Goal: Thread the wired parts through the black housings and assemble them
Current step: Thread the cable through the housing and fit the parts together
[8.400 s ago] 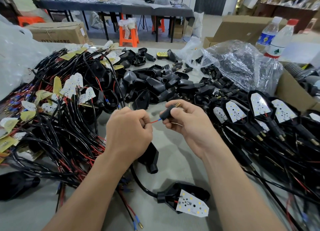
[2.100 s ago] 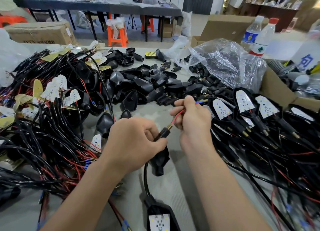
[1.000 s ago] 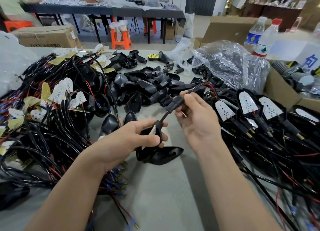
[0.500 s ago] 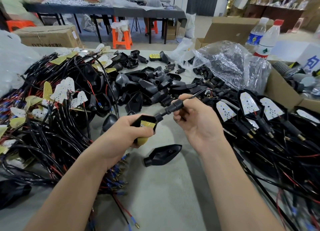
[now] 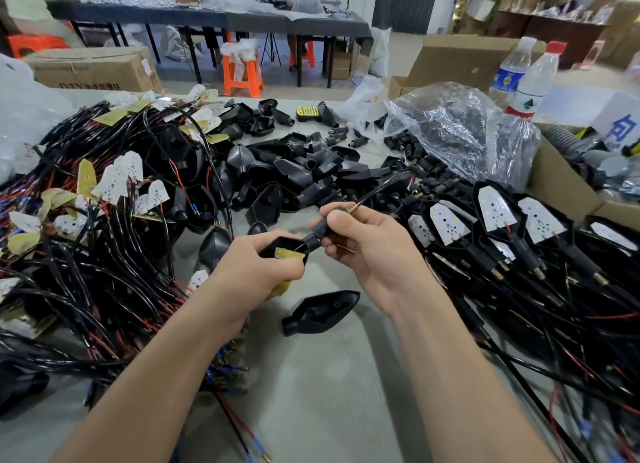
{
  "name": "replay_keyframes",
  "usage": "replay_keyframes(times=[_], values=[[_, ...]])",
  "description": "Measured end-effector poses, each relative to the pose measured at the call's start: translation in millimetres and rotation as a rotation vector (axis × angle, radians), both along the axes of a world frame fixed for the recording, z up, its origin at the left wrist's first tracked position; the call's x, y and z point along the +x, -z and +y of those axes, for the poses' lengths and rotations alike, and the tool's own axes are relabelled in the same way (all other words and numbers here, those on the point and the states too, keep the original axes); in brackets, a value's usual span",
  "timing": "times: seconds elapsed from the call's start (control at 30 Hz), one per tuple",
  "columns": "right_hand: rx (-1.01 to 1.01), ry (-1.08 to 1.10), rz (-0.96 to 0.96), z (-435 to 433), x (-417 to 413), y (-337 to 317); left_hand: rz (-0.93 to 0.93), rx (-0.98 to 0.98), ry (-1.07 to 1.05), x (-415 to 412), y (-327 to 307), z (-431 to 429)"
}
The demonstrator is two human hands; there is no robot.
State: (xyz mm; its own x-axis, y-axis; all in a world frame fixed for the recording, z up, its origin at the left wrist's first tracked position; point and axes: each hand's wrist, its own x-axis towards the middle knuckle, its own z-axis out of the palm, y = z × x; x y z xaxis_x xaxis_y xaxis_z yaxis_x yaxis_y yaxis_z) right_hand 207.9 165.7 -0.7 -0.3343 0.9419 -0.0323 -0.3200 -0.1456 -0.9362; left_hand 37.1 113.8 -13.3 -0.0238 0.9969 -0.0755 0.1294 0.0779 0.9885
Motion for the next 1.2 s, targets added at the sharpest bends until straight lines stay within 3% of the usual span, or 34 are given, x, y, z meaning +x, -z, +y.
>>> replay_keyframes(times=[0.23, 0.63, 0.8, 0.93, 1.2], values=[[-0.068, 0.076, -0.039, 1.1, -1.4, -0.2, -0.040, 0.028, -0.061, 0.2, 1.7, 2.6], [0.041, -0.135, -0.137, -1.0, 11.9, -2.6, -0.004, -0.025, -0.016, -8.3, 5.4, 5.6], [0.025, -0.020, -0.165, 0.1, 5.4, -0.4, 0.018, 0.020, -0.107, -4.1, 6.6, 6.9], [0.078, 0.125, -0.331, 1.6, -1.0, 4.4, 0.064, 0.021, -0.101, -1.4, 4.4, 5.8], [0.149, 0.072, -0.310, 3.6, 3.6, 5.6, 0.136, 0.072, -0.247, 1.8, 4.4, 3.9]])
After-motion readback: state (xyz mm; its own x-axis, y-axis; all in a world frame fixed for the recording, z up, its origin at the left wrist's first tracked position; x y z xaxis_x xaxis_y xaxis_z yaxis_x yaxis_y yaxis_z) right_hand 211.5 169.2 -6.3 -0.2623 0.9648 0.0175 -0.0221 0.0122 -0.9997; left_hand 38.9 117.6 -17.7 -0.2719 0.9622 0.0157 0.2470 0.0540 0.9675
